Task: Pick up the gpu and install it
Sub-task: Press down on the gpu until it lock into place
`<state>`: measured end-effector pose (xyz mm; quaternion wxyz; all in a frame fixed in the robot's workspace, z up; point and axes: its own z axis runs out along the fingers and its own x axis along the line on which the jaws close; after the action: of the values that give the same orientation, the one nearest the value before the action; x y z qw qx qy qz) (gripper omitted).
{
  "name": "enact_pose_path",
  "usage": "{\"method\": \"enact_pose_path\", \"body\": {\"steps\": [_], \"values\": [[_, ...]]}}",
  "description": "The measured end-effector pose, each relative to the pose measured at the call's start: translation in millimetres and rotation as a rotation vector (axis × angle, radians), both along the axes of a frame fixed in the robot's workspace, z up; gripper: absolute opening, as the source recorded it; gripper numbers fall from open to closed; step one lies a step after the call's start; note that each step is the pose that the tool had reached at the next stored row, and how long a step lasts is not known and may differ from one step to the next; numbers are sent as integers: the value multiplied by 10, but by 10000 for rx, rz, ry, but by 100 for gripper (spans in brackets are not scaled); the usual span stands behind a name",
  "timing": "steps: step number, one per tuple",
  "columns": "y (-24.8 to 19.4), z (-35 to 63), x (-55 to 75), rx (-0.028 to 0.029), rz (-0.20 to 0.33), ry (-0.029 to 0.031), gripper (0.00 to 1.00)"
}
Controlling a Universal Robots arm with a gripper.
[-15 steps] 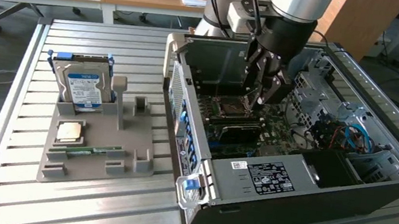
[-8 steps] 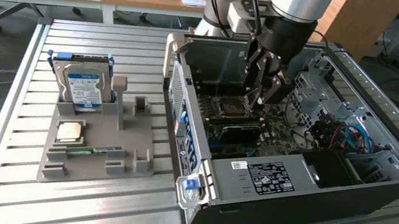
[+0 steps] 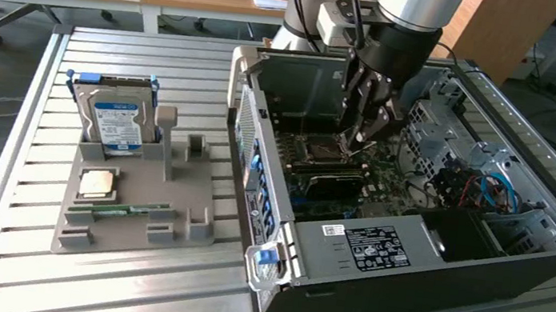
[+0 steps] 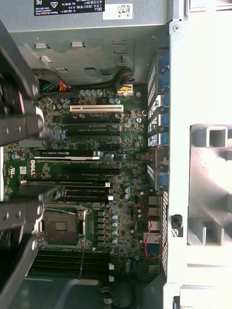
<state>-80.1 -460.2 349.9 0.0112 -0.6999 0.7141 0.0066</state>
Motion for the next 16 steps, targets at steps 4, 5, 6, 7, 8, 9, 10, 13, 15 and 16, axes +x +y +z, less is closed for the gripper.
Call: {"method": "enact_pose_path", "body": {"steps": [4,5,6,7,8,9,10,13,15,16], "values": [[0,0,0,0,0,0,32],[0,0,0,0,0,0,26],[0,0,0,0,1,0,20],[0,0,0,0,1,0,11],[0,0,0,0,0,0,11],[0,0,0,0,1,0,11],[0,0,0,0,1,0,11],[0,0,0,4,0,0,11],[0,-3,6,7,2,0,11],[0,-6,11,8,1,0,11]]}}
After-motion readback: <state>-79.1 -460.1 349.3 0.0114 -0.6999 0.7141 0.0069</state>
